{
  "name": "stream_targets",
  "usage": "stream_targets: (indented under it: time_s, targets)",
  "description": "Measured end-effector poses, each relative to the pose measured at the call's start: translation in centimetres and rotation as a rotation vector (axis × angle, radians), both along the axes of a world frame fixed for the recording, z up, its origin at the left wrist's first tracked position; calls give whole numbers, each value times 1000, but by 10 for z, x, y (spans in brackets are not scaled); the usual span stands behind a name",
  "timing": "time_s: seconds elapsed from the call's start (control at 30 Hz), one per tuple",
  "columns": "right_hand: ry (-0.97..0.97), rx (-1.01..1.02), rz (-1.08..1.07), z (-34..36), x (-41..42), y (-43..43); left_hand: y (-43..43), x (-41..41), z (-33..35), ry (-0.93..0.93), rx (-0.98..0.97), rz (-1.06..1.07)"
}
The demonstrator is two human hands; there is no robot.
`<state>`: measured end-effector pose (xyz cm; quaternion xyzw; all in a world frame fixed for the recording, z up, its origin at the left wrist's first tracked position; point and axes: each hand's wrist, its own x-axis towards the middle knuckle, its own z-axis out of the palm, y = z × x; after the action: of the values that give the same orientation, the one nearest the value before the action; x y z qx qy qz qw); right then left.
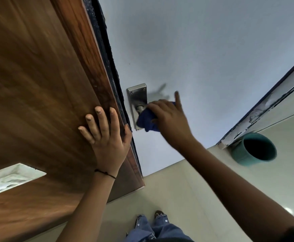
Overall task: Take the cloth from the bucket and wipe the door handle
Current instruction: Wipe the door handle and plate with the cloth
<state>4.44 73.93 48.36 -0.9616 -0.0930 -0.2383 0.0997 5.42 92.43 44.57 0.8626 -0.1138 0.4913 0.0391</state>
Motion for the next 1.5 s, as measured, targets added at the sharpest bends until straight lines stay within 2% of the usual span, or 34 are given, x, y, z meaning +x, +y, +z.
stream_targets:
  time_s: [0.13, 0.3, 0.43, 0.7, 1.0, 1.17, 1.33, 1.4, 1.5]
  targets:
    - [1, -25, 20, -8, -3, 21, 0, 1, -1, 2, 7, -9]
    - [-5, -63, 27, -7, 1, -14, 0, 0, 0, 2, -1, -16]
    - [26, 14, -40, -8, 0, -42, 1, 0, 1, 9, -1, -13]
    - [250, 593, -115, -11, 0, -64, 1, -1, 1, 16, 9, -16]
    - [246, 1429, -69, -30, -6, -54, 1, -1, 3, 16, 12, -43]
    - [233, 1811, -16, -39, -9, -32, 2, -2, 4, 26, 13, -44]
    - [287, 2313, -17, -45, -3, -3, 1, -2, 5, 24, 15, -37]
    - [354, 2452, 35, -47, -3, 9, 2, -2, 4, 20, 18, -36]
    - [473, 2520, 165, -48, -10, 29, 1, -2, 5, 16, 20, -35]
